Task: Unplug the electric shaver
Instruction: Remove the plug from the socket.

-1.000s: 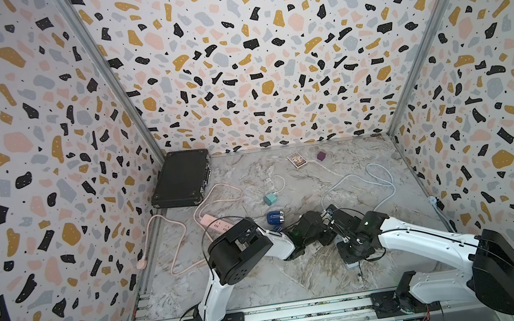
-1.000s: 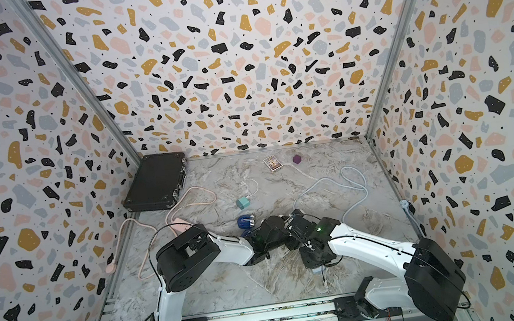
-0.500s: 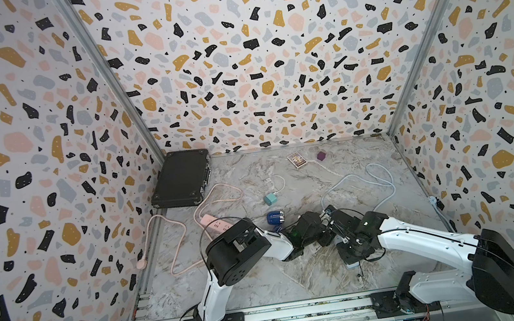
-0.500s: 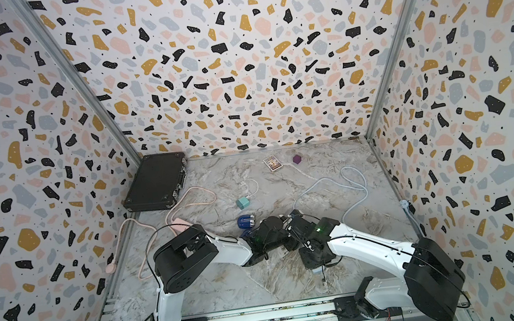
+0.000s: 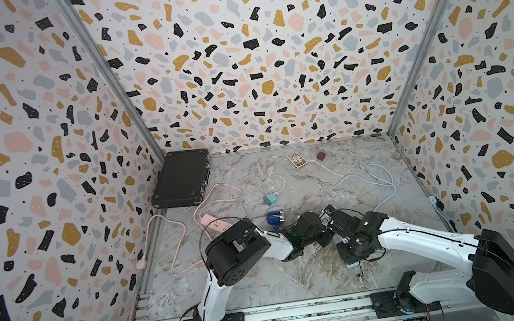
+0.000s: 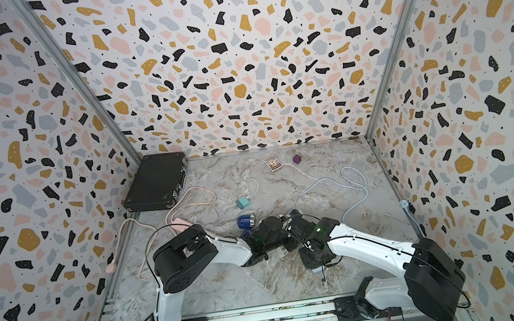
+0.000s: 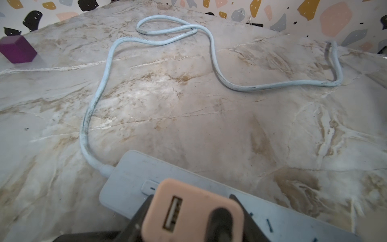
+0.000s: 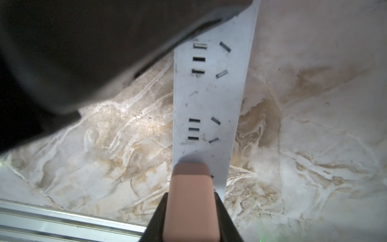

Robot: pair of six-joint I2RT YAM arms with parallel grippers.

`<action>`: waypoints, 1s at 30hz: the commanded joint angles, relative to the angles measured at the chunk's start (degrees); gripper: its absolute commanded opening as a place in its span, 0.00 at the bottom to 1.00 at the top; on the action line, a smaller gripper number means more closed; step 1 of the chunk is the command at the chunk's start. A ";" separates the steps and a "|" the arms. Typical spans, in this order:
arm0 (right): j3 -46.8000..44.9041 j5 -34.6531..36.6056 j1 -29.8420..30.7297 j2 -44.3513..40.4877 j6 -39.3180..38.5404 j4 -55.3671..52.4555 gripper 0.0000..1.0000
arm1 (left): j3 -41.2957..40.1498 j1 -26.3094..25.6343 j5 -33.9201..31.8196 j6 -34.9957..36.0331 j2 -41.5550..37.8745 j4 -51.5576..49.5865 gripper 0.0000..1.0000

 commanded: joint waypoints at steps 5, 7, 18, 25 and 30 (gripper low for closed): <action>4.11 0.00 -0.60 2.28 -2.70 5.13 0.04 | 0.04 -7.29 10.28 8.92 2.40 -11.20 0.32; 5.11 0.24 -0.92 2.61 -3.48 4.77 0.04 | 0.35 -7.65 10.28 8.99 2.38 -11.95 0.31; 0.86 -7.62 -1.83 2.25 -2.23 12.58 0.03 | -1.45 -7.75 8.69 9.53 0.69 -8.08 0.50; 4.08 -6.03 -2.45 1.91 -4.18 9.78 0.03 | 0.18 -7.76 10.45 9.21 3.91 -9.94 0.29; 8.25 -5.04 -4.66 1.94 -6.90 6.34 0.02 | 0.36 -7.90 10.64 9.28 4.67 -10.94 0.24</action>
